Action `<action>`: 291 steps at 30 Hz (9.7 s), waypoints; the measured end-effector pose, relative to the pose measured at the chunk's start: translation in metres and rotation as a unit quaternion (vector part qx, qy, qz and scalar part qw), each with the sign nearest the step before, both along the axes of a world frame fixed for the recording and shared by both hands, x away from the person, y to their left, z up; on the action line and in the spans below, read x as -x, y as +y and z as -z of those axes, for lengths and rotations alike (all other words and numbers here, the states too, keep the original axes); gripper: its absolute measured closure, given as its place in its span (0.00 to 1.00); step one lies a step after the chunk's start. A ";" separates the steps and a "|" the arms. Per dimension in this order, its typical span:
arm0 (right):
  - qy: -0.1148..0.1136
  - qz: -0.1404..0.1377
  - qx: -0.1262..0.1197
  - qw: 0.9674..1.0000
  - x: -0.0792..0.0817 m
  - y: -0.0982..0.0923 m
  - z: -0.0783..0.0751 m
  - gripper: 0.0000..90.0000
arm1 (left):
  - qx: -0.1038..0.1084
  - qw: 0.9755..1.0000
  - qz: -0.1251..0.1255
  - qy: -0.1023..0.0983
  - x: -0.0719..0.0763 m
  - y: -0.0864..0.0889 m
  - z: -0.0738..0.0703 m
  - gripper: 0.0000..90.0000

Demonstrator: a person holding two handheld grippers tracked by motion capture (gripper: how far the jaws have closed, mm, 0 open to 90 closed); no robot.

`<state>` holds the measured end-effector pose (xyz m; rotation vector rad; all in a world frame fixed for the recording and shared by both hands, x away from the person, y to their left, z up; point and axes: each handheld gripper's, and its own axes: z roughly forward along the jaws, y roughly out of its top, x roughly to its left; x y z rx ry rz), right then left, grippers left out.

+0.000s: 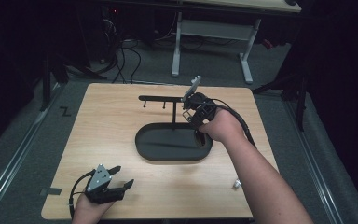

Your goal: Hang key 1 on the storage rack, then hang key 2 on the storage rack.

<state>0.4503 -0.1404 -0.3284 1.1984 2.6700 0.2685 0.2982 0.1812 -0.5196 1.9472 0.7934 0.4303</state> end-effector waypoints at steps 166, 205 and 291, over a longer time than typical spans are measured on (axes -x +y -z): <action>-0.080 0.169 -0.080 0.979 0.105 -0.189 0.171 0.83 | -0.035 0.999 0.012 0.009 0.003 -0.006 0.004 0.32; 0.007 0.130 -0.069 0.989 0.070 -0.176 0.164 0.96 | -0.035 0.999 0.017 0.008 0.002 -0.006 0.003 0.32; -0.051 0.038 -0.096 0.993 0.042 -0.085 0.004 0.96 | -0.027 0.999 0.023 -0.004 0.005 -0.004 0.000 0.32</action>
